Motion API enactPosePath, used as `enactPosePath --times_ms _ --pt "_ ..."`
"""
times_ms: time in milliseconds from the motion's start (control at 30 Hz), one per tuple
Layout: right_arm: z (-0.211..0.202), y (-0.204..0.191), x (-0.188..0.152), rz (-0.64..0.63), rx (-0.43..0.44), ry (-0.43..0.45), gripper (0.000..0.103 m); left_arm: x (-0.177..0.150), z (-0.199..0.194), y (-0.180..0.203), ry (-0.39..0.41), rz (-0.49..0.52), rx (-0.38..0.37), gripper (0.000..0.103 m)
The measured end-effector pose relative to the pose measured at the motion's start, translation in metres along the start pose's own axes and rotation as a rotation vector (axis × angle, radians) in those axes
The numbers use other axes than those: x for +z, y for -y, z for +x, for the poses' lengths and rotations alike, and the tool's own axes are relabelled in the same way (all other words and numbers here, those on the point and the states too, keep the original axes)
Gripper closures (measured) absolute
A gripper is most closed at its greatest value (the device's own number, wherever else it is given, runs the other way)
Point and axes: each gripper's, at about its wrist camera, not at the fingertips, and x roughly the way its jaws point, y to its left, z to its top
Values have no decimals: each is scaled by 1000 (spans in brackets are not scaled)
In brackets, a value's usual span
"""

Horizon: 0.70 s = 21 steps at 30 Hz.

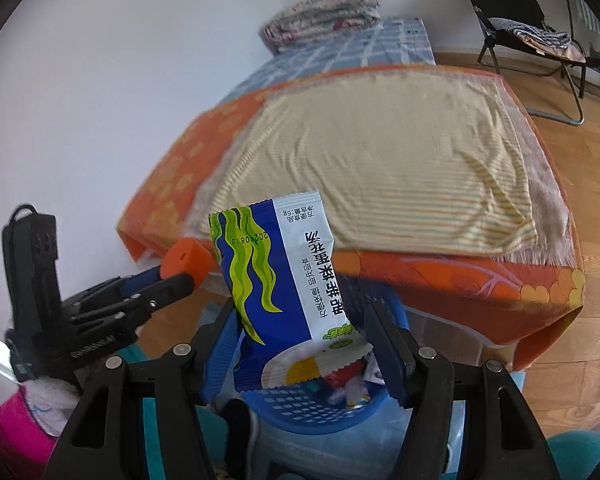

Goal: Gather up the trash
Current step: 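Carry the orange cap and snack packet over the blue basket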

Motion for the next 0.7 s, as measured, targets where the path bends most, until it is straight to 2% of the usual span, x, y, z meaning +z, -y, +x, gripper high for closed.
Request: enactPosePath --times_ms 233,567,700 --pt "42 13 -19 37 -23 -89 38 -18 37 -15 -74 -47 18 58" --pt "95 40 -38 92 -77 -201 38 -36 86 -21 -144 6 45 58" --pt "107 41 -43 73 -103 -213 38 -44 98 -27 -166 -2 55 58"
